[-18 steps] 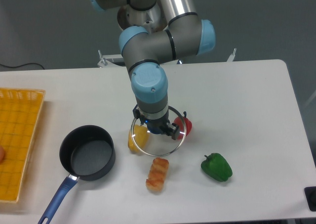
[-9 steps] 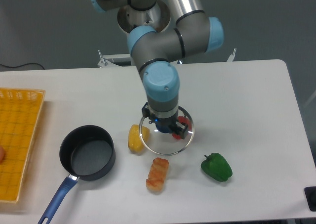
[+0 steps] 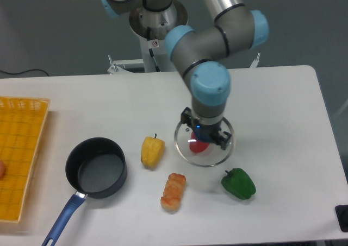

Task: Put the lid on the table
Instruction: 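Carry the glass lid sideways away from the peppers to open table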

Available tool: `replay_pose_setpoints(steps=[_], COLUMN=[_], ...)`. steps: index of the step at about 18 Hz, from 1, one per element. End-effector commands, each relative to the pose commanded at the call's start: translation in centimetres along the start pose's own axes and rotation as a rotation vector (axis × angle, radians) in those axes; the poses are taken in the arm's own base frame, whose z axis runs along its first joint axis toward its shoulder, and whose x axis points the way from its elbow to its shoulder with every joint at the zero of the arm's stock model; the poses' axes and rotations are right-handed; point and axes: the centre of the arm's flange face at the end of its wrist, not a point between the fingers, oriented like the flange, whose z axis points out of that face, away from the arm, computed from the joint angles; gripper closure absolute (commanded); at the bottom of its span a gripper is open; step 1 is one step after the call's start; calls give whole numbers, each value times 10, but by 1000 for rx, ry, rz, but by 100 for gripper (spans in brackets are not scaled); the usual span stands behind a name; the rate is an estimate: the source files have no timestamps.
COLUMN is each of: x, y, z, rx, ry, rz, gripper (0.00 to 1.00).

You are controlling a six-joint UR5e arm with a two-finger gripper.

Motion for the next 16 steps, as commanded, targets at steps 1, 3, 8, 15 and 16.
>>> replay_pose_setpoints(steps=[1, 3, 8, 15, 16], x=[-5, -16, -33, -57, -60], y=[8, 25, 49, 50, 53], z=[0, 1, 8, 40, 43], rx=[0, 1, 1, 4, 3], ry=[1, 2, 8, -14, -17], rz=[8, 20, 51, 52, 59], gripper=[60, 60, 60, 60, 60])
